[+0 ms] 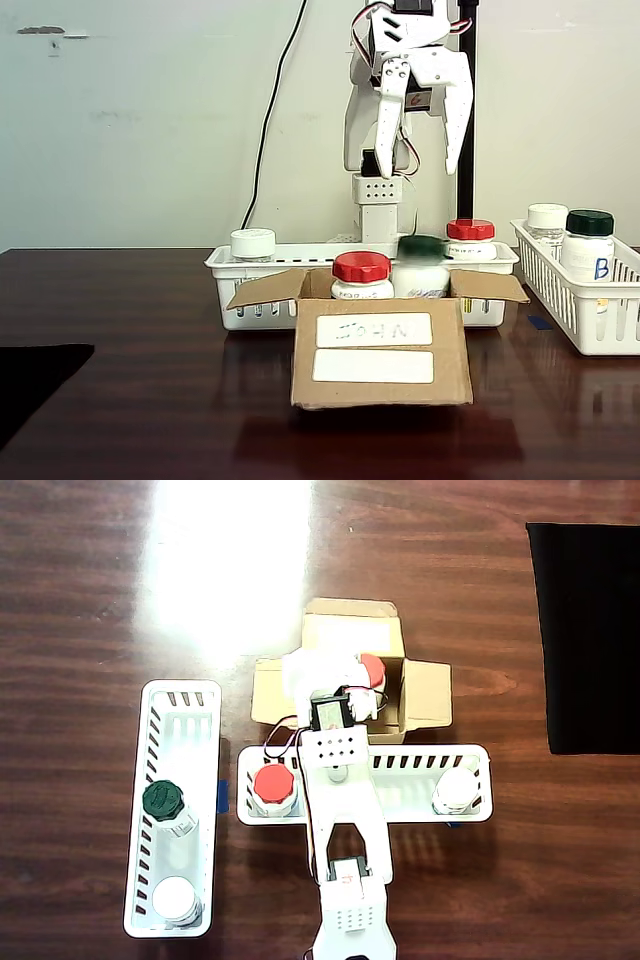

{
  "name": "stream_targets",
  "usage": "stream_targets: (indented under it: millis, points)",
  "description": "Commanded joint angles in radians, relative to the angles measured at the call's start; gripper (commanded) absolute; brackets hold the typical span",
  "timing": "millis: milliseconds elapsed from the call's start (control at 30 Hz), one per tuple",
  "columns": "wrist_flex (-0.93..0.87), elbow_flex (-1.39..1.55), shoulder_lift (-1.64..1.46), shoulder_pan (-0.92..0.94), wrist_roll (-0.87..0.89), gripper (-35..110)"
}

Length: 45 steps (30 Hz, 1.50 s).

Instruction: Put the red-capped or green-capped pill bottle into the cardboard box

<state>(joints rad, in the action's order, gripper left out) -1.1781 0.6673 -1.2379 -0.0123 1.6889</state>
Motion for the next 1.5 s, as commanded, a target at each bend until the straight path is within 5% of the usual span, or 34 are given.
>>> stream_targets:
  millis: [0, 300, 600, 1033, 1467]
  points:
    - [0.008, -0.061, -0.058, 0.017, 0.015, 49]
    - [-0.173, -0.046, -0.175, -0.008, -0.002, 46]
    - [-0.199, 0.514, -0.695, -0.028, 0.046, -6]
    - [0.061, 1.434, -1.373, 0.077, 0.222, 1]
    - [0.472, 1.899, -1.388, 0.114, 0.284, 1]
